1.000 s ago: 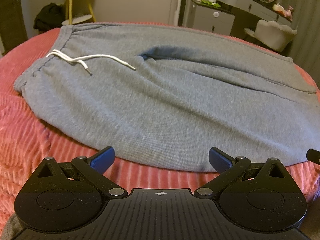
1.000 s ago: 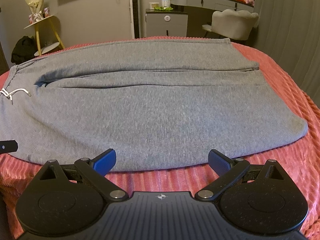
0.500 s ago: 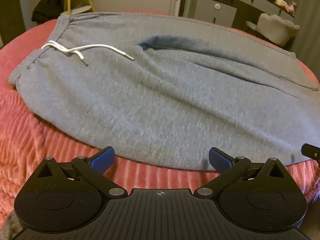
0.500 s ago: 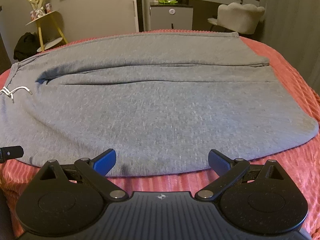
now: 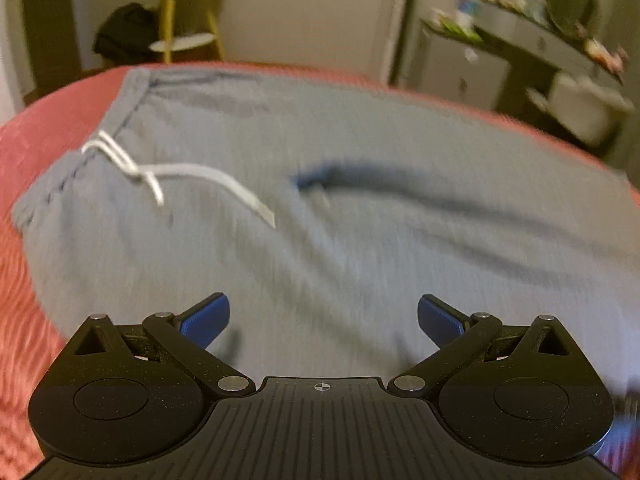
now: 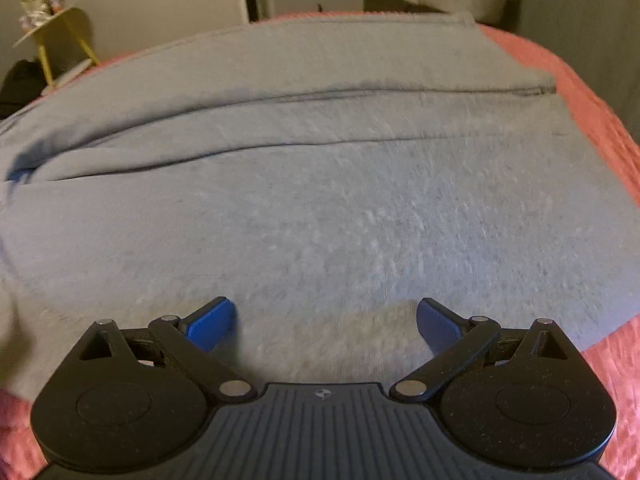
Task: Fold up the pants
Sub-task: 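Grasp the waistband with the left tool while the right tool grasps the leg hem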
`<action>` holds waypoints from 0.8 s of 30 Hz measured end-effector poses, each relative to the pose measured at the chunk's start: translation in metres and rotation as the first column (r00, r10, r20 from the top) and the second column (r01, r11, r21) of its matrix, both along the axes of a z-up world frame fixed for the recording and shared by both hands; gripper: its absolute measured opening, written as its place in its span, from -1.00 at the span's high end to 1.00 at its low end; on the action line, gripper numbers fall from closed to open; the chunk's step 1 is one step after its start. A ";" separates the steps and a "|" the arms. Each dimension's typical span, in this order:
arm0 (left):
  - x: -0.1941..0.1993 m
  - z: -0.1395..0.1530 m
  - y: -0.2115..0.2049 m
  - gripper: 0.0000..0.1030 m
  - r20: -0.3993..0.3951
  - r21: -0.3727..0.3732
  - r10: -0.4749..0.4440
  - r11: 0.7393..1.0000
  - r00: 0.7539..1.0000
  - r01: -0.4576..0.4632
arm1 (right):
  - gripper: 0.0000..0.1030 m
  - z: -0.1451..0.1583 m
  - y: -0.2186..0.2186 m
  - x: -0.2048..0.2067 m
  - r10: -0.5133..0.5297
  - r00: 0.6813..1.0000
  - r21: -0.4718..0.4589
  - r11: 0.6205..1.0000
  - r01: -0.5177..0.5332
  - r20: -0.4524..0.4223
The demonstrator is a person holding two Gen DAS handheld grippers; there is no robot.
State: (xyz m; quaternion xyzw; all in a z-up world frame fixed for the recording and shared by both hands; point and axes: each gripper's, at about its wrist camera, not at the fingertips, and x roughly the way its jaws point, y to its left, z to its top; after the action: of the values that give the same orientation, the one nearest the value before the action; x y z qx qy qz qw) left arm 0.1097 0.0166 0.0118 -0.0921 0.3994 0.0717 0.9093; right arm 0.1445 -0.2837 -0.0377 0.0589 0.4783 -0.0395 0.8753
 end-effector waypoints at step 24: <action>0.052 -0.069 0.031 -1.00 0.157 0.141 0.221 0.960 0.963 -0.243 | -0.30 0.017 -0.139 0.341 -0.655 0.755 0.392 0.685 0.614 -0.038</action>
State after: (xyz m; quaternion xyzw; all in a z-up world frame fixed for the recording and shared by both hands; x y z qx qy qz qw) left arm 0.1616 0.0472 -0.0568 -0.0702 0.3142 0.2031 0.9247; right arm 0.4851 -0.4232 -0.0208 0.3916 0.3795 -0.2430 0.8022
